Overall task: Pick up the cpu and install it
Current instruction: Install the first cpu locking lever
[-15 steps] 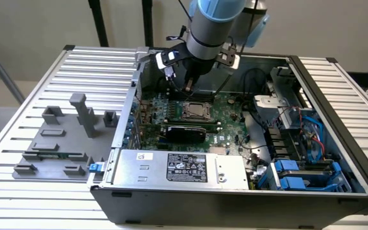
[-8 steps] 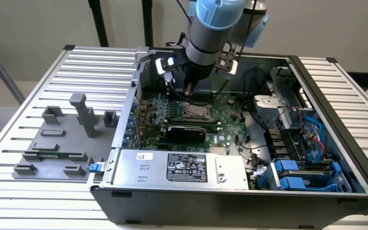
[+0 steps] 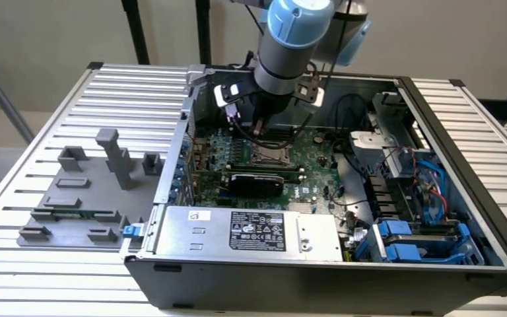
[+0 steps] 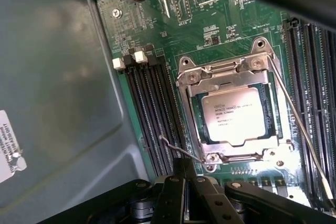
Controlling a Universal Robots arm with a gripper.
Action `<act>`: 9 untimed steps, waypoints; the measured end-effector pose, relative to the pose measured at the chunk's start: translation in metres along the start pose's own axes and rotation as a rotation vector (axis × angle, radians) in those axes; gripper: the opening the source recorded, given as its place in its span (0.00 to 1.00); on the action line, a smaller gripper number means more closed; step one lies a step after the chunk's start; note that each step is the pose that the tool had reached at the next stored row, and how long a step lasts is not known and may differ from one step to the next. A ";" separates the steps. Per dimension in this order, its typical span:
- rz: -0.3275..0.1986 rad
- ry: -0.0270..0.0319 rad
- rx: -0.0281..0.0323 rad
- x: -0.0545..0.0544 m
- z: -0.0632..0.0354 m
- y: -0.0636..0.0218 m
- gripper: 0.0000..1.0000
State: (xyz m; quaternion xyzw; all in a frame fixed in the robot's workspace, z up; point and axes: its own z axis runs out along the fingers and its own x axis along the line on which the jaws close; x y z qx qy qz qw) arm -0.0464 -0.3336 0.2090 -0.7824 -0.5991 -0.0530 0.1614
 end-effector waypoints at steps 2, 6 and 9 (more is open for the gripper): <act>0.001 -0.0122 -0.0040 0.000 0.0020 0.0002 0.11; 0.004 -0.0347 -0.0103 0.001 0.0051 0.0014 0.11; 0.005 -0.0393 -0.0117 0.003 0.0063 0.0043 0.11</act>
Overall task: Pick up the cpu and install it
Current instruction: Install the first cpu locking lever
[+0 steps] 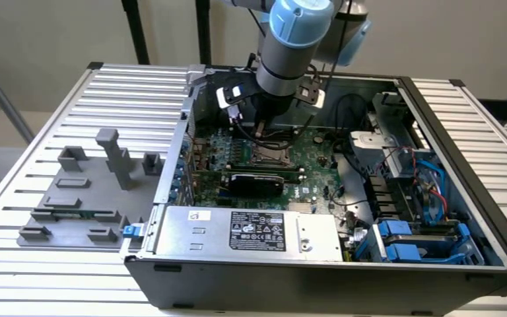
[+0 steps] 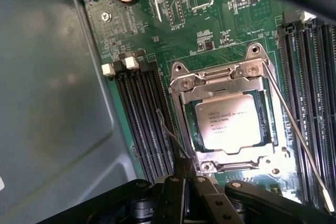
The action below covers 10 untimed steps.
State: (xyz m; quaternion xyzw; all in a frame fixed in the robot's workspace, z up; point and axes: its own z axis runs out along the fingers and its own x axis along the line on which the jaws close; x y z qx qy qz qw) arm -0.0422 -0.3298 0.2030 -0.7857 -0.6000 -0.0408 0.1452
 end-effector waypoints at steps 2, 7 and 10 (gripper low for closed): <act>0.000 -0.0007 -0.0002 0.001 -0.0001 0.0031 0.11; 0.000 -0.0012 0.0012 0.004 -0.0008 0.0104 0.11; 0.001 -0.0020 0.0030 0.005 -0.0009 0.0121 0.11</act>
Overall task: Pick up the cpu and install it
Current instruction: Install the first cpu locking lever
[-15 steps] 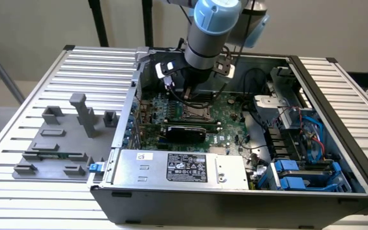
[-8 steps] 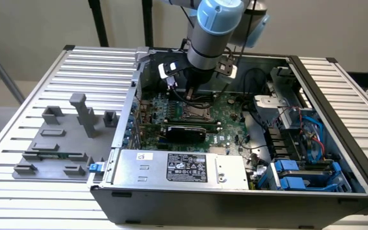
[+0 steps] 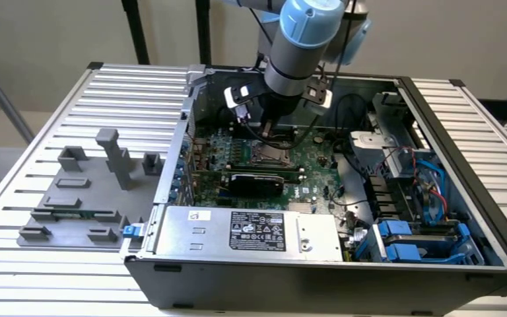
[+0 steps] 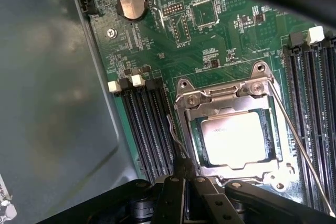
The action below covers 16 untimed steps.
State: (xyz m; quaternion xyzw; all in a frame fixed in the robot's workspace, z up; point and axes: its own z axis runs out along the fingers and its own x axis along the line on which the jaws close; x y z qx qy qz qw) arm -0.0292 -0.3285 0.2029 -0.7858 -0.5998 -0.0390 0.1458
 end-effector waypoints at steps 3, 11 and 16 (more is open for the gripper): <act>0.001 -0.0007 0.0017 0.001 0.0000 0.0017 0.11; 0.002 -0.0016 0.0058 0.003 0.0003 0.0032 0.11; 0.002 -0.0023 0.0067 0.004 0.0001 0.0052 0.11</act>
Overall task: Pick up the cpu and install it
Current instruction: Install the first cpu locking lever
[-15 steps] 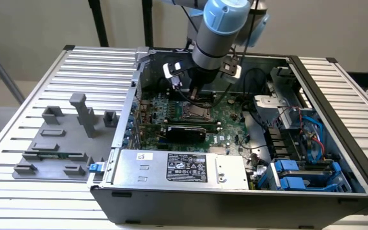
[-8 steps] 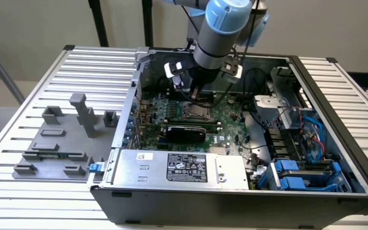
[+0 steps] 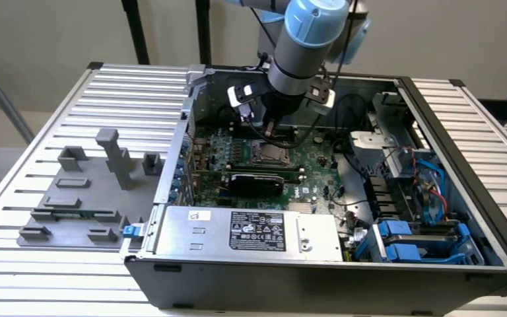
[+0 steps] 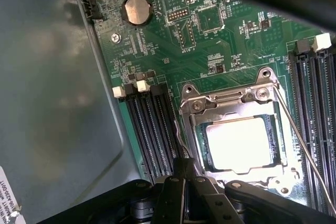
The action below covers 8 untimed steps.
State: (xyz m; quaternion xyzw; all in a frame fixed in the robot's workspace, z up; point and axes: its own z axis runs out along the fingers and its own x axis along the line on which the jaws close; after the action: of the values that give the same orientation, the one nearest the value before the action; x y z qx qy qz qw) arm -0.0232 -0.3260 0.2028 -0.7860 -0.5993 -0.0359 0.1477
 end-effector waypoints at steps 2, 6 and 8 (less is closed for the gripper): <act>0.000 -0.0010 0.0002 0.000 -0.0001 0.0011 0.11; 0.001 -0.0022 0.0009 0.001 -0.0003 0.0026 0.11; 0.001 -0.0025 0.0016 0.000 -0.0003 0.0027 0.11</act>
State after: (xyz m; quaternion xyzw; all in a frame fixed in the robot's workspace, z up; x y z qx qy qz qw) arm -0.0205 -0.3263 0.2027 -0.7862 -0.5991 -0.0344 0.1476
